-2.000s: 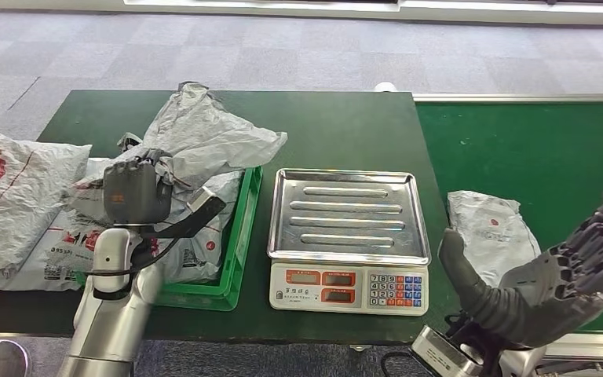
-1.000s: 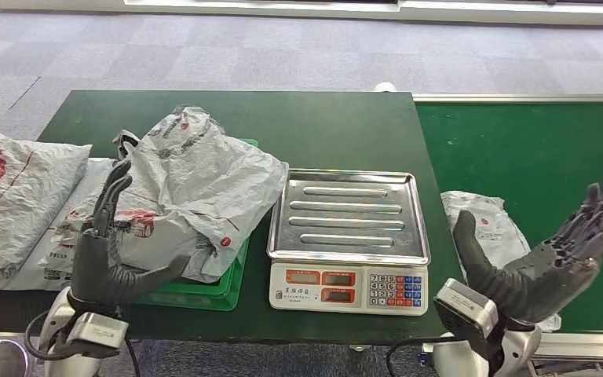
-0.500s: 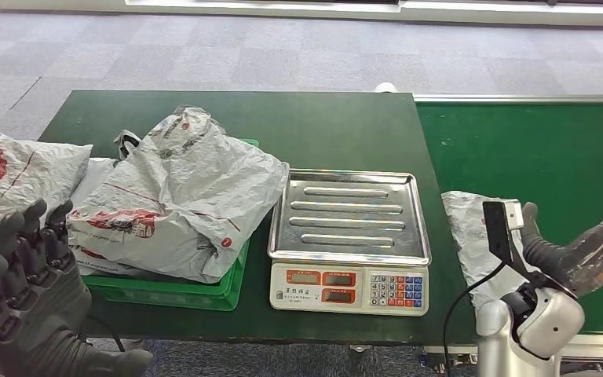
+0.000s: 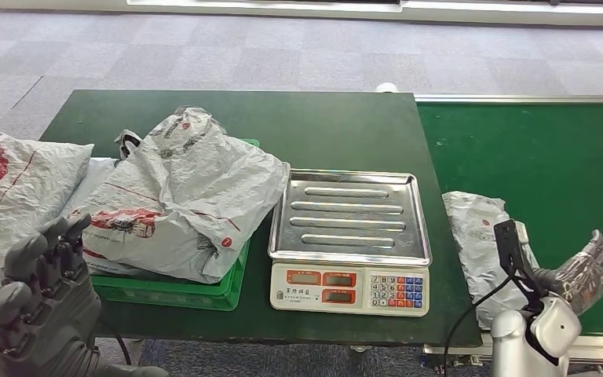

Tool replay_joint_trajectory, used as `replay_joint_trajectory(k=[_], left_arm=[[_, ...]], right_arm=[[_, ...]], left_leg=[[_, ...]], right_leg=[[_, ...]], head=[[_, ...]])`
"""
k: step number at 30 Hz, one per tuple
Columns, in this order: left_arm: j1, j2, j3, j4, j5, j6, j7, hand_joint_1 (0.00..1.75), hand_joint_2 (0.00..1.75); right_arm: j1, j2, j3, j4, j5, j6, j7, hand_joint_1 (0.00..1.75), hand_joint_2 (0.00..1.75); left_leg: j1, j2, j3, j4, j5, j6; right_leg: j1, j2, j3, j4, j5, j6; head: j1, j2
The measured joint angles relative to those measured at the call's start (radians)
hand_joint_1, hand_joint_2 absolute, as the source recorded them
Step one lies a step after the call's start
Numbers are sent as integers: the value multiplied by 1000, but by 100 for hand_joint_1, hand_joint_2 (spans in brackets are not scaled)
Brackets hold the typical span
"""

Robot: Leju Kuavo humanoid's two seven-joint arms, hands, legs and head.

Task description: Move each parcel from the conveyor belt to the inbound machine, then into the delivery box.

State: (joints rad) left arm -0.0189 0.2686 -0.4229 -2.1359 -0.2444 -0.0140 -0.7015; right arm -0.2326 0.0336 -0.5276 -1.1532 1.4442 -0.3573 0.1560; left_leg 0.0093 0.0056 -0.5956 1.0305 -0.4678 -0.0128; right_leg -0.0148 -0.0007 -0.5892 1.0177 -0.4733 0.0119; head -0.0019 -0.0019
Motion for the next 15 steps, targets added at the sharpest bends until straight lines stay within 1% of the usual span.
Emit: replay_joint_trajectory(k=[5,7,9,11,13,15], left_arm=[[-1,0,0,0,0,-1,0,0,175],[-1,0,0,0,-1,-1,0,0,175],[-1,0,0,0,-2,-2,0,0,175],[-3,2,0,1,-4,-4,0,0,175],[-7,3,-1,5,-6,-6,0,0,175],[-14,4,-3,10,-7,-7,0,0,175]], right_arm=[[-4,-5,-5,25,-1,1,-1,0,175],[-6,-6,-6,32,-20,17,-15,0,175],[-9,-7,-7,41,-68,66,-52,0,175],[-11,-10,-8,60,-114,137,-90,0,175],[-13,-19,-8,91,-142,209,-121,0,175],[-14,-29,-8,130,-159,258,-150,0,175]], left_leg=[[0,0,0,0,0,0],[0,0,0,0,0,0],[0,0,0,0,0,0],[0,0,0,0,0,0],[0,0,0,0,0,0],[0,-1,0,0,0,0]], right_leg=[[0,0,0,0,0,0],[0,0,0,0,0,0],[0,0,0,0,0,0],[0,0,0,0,0,0],[0,0,0,0,0,0],[0,-1,0,0,0,0]], head=[[0,0],[0,0],[0,0],[0,0],[0,0],[0,0]])
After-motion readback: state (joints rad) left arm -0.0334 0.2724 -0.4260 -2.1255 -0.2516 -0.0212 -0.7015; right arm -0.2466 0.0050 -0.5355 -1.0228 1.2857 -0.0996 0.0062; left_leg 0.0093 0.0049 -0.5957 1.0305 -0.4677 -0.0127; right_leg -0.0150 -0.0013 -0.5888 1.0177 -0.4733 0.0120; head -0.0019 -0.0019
